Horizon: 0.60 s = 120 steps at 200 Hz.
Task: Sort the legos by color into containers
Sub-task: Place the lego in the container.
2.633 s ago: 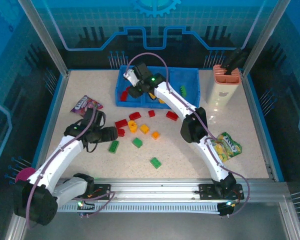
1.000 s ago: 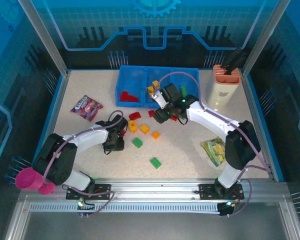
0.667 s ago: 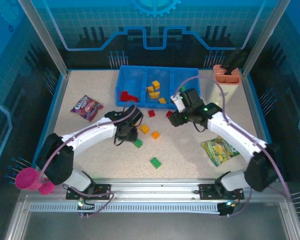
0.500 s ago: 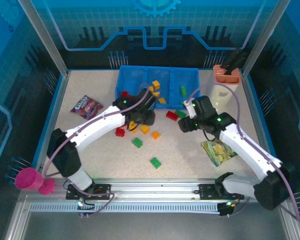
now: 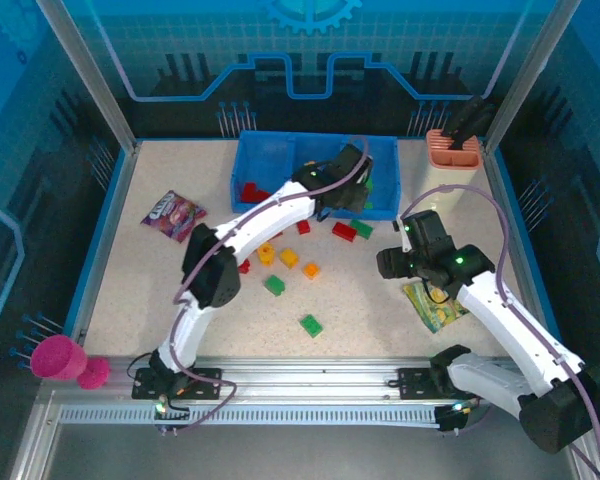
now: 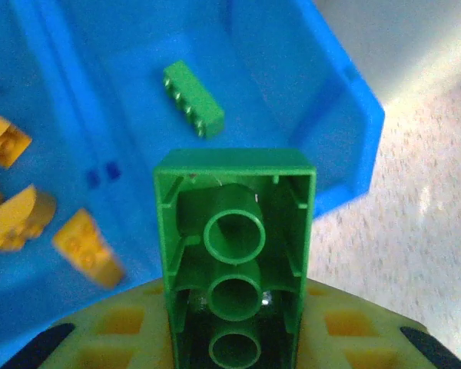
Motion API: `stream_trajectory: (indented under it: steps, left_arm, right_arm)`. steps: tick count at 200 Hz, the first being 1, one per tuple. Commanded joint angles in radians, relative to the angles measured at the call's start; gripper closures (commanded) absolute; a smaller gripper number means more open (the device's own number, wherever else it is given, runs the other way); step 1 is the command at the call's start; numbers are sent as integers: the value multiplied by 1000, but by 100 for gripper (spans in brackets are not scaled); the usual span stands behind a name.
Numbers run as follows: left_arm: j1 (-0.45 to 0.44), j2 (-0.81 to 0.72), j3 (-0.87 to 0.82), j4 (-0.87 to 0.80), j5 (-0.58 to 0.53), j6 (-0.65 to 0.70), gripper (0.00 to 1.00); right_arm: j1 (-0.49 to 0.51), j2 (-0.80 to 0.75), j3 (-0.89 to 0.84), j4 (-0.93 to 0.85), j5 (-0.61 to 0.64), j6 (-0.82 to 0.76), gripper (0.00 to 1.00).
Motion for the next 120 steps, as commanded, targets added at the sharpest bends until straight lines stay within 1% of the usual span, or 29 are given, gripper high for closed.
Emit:
stream_trajectory:
  steps: [1,17,31,43,69,81,110,120]
  left_arm:
    - [15,124,176,24,-20,27,83]
    - [29,197,251,48,-9,3,82]
    - [39,235,279,78,3,-19,82]
    - [45,255,296,94,14,-27,81]
    - [47,264,305,100,16,-24,76]
    - [46,261,305,96,11,-23,70]
    - [48,239,305,96,15,-17,47]
    - [47,221,304,96,27,-12,43]
  right_arm:
    - [-14,-13,-35,15,-20,47,24]
    - [-17,-14,-39,25,-29,49,24]
    - [-17,-13,-41,31,-30,45,24]
    - [-17,-9,-42,39,-37,41,24]
    - [-20,14,-43,55,-60,36,24]
    - [-20,31,-47,69,-71,32,24]
    - [-23,78,-47,120,-106,22,24]
    - [-22,96,-43,141,-120,9,24]
